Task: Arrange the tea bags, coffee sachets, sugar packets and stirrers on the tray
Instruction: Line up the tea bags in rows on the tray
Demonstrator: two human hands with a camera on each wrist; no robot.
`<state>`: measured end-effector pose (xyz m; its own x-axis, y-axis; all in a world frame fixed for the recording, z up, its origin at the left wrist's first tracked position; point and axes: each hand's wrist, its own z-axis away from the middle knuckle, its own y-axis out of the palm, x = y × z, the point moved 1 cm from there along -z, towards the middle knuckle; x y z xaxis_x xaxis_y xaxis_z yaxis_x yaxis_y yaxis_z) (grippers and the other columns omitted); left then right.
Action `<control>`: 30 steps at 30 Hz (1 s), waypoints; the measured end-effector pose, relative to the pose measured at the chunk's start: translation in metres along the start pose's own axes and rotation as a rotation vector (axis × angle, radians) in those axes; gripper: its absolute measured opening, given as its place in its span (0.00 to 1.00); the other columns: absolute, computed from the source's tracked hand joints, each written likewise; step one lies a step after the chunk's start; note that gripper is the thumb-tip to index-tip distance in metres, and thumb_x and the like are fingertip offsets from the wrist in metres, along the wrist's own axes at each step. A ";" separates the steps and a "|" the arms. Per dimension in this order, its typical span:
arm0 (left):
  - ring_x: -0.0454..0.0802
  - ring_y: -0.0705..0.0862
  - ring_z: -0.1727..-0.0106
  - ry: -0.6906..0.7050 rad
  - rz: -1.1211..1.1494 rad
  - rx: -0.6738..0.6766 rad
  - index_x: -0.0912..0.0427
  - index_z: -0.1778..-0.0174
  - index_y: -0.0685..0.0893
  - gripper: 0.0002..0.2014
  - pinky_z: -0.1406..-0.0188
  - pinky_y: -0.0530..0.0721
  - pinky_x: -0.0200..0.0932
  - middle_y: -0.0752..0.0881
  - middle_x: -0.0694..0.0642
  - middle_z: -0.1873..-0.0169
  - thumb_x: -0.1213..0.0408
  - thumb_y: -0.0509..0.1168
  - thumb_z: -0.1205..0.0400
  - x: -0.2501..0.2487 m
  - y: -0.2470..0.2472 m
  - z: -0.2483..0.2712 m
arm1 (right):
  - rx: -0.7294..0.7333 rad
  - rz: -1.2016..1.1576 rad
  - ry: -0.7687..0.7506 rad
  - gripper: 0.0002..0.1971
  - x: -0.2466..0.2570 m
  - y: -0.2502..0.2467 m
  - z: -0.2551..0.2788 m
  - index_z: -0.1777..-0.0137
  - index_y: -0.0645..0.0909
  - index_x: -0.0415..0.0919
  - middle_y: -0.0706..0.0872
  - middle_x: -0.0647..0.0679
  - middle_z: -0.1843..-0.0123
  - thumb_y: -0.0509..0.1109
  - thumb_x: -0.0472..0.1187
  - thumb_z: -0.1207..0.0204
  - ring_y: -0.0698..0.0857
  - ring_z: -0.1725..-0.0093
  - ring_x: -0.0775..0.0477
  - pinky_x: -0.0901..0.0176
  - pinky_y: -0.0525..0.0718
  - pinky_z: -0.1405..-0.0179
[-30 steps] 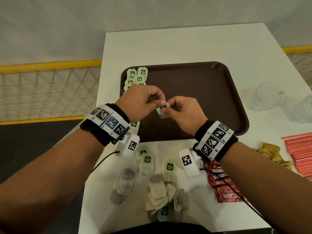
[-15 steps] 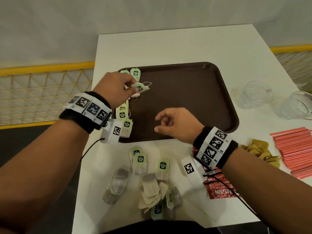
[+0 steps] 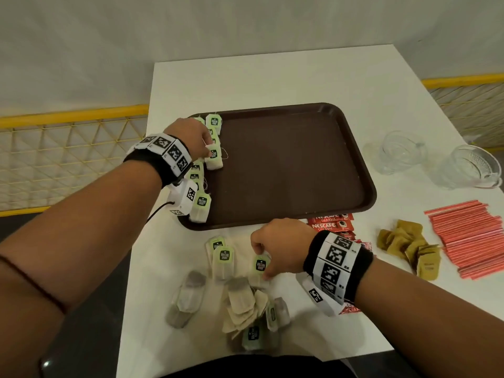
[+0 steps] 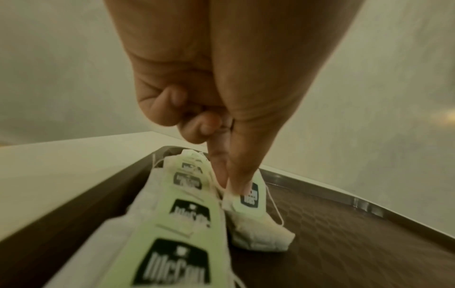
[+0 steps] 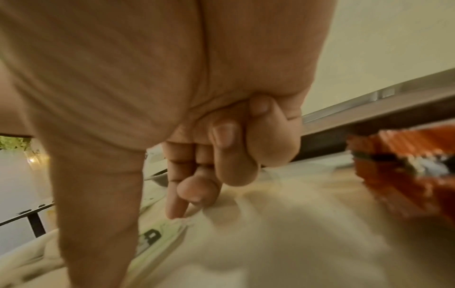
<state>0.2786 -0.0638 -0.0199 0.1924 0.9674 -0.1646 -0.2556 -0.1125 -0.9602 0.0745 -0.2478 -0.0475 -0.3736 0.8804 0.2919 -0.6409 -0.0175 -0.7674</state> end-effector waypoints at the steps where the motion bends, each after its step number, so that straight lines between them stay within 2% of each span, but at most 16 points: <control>1: 0.53 0.85 0.49 -0.001 -0.002 -0.006 0.49 0.54 0.88 0.08 0.48 0.84 0.47 0.89 0.52 0.52 0.58 0.77 0.27 0.000 0.000 -0.003 | 0.004 0.004 0.003 0.20 0.000 0.001 0.000 0.47 0.79 0.50 0.84 0.53 0.54 0.80 0.56 0.32 0.83 0.55 0.48 0.52 0.85 0.57; 4: 0.53 0.85 0.46 -0.026 0.006 -0.018 0.48 0.55 0.87 0.10 0.47 0.83 0.48 0.88 0.51 0.50 0.56 0.78 0.28 0.000 0.002 -0.005 | 0.003 0.000 0.009 0.20 0.000 0.002 0.001 0.46 0.80 0.50 0.84 0.52 0.52 0.80 0.56 0.32 0.83 0.53 0.48 0.54 0.84 0.57; 7: 0.53 0.84 0.44 -0.044 0.084 -0.083 0.49 0.48 0.85 0.14 0.43 0.83 0.49 0.87 0.50 0.51 0.54 0.77 0.27 0.002 0.005 0.004 | 0.010 -0.004 0.004 0.19 0.001 0.005 0.000 0.44 0.81 0.49 0.84 0.52 0.50 0.80 0.54 0.31 0.83 0.52 0.48 0.56 0.82 0.58; 9: 0.51 0.84 0.48 0.002 0.157 -0.134 0.49 0.49 0.85 0.11 0.44 0.82 0.48 0.88 0.48 0.54 0.53 0.73 0.25 -0.001 0.005 0.023 | 0.002 -0.005 -0.007 0.17 0.001 0.007 -0.001 0.46 0.82 0.48 0.85 0.52 0.50 0.80 0.53 0.30 0.83 0.52 0.48 0.56 0.81 0.58; 11: 0.46 0.83 0.53 0.092 0.192 -0.127 0.47 0.52 0.85 0.07 0.49 0.80 0.43 0.87 0.44 0.58 0.52 0.71 0.23 -0.008 0.007 0.050 | -0.014 -0.014 -0.023 0.14 0.001 0.009 -0.001 0.50 0.82 0.49 0.85 0.53 0.50 0.80 0.52 0.30 0.83 0.53 0.48 0.54 0.83 0.57; 13: 0.41 0.83 0.57 0.199 0.211 -0.046 0.46 0.54 0.86 0.05 0.54 0.78 0.38 0.87 0.42 0.61 0.52 0.71 0.23 -0.017 0.009 0.082 | -0.041 -0.029 -0.043 0.10 0.001 0.010 0.000 0.55 0.81 0.50 0.85 0.53 0.52 0.78 0.51 0.29 0.83 0.54 0.48 0.55 0.83 0.56; 16: 0.35 0.82 0.61 0.310 0.160 0.166 0.46 0.55 0.88 0.07 0.60 0.76 0.33 0.87 0.42 0.61 0.50 0.74 0.25 -0.025 0.014 0.123 | -0.087 -0.079 -0.083 0.07 0.000 0.006 0.002 0.60 0.79 0.50 0.85 0.51 0.56 0.74 0.47 0.29 0.83 0.58 0.47 0.55 0.81 0.60; 18: 0.34 0.82 0.62 0.324 0.078 0.292 0.46 0.54 0.88 0.12 0.58 0.80 0.37 0.87 0.41 0.61 0.48 0.77 0.29 -0.026 0.023 0.142 | -0.121 -0.131 -0.107 0.07 -0.001 0.003 0.005 0.62 0.79 0.46 0.85 0.49 0.60 0.74 0.45 0.31 0.83 0.60 0.44 0.52 0.83 0.60; 20: 0.41 0.84 0.57 0.295 -0.059 0.367 0.46 0.50 0.88 0.17 0.52 0.84 0.43 0.86 0.40 0.59 0.45 0.78 0.32 -0.025 0.035 0.156 | -0.164 -0.187 -0.115 0.08 -0.001 0.001 0.007 0.62 0.80 0.41 0.85 0.44 0.61 0.74 0.44 0.31 0.83 0.61 0.42 0.49 0.83 0.61; 23: 0.47 0.84 0.50 0.234 -0.180 0.398 0.45 0.45 0.85 0.24 0.48 0.85 0.46 0.85 0.42 0.54 0.42 0.78 0.34 -0.026 0.054 0.171 | -0.255 -0.262 -0.130 0.13 -0.003 -0.002 0.009 0.58 0.83 0.35 0.86 0.40 0.58 0.70 0.47 0.31 0.84 0.60 0.39 0.43 0.84 0.59; 25: 0.48 0.84 0.48 0.208 -0.176 0.375 0.45 0.44 0.85 0.24 0.47 0.84 0.46 0.85 0.43 0.50 0.43 0.78 0.34 -0.026 0.064 0.177 | -0.312 -0.349 -0.128 0.17 -0.004 -0.004 0.011 0.54 0.86 0.38 0.87 0.47 0.58 0.66 0.50 0.34 0.84 0.59 0.45 0.50 0.83 0.58; 27: 0.49 0.84 0.49 0.176 -0.129 0.370 0.46 0.46 0.84 0.23 0.48 0.84 0.46 0.85 0.44 0.52 0.45 0.78 0.34 -0.027 0.068 0.179 | -0.359 -0.450 -0.125 0.13 -0.006 -0.006 0.013 0.52 0.89 0.43 0.84 0.58 0.64 0.67 0.46 0.31 0.82 0.65 0.61 0.61 0.80 0.62; 28: 0.49 0.84 0.50 0.162 -0.103 0.379 0.46 0.46 0.84 0.23 0.49 0.84 0.45 0.85 0.44 0.54 0.45 0.79 0.34 -0.027 0.070 0.180 | -0.378 -0.486 -0.127 0.09 -0.005 -0.008 0.015 0.54 0.90 0.43 0.83 0.61 0.68 0.69 0.42 0.28 0.81 0.67 0.64 0.65 0.78 0.65; 29: 0.49 0.84 0.51 0.155 -0.084 0.389 0.46 0.47 0.83 0.22 0.50 0.84 0.44 0.85 0.45 0.55 0.46 0.79 0.34 -0.026 0.070 0.181 | -0.395 -0.512 -0.126 0.07 -0.005 -0.009 0.016 0.57 0.89 0.41 0.83 0.60 0.70 0.69 0.38 0.27 0.81 0.69 0.63 0.63 0.80 0.67; 30: 0.49 0.83 0.52 0.151 -0.070 0.396 0.46 0.49 0.83 0.22 0.50 0.84 0.44 0.86 0.45 0.55 0.46 0.79 0.34 -0.026 0.071 0.182 | -0.408 -0.531 -0.116 0.05 -0.004 -0.009 0.016 0.61 0.87 0.39 0.84 0.56 0.70 0.69 0.36 0.27 0.82 0.69 0.59 0.56 0.82 0.67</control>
<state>0.0829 -0.0556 -0.0424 0.3510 0.9223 -0.1617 -0.5758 0.0764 -0.8140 0.0715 -0.2589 -0.0329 -0.1621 0.6634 0.7305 -0.4616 0.6033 -0.6503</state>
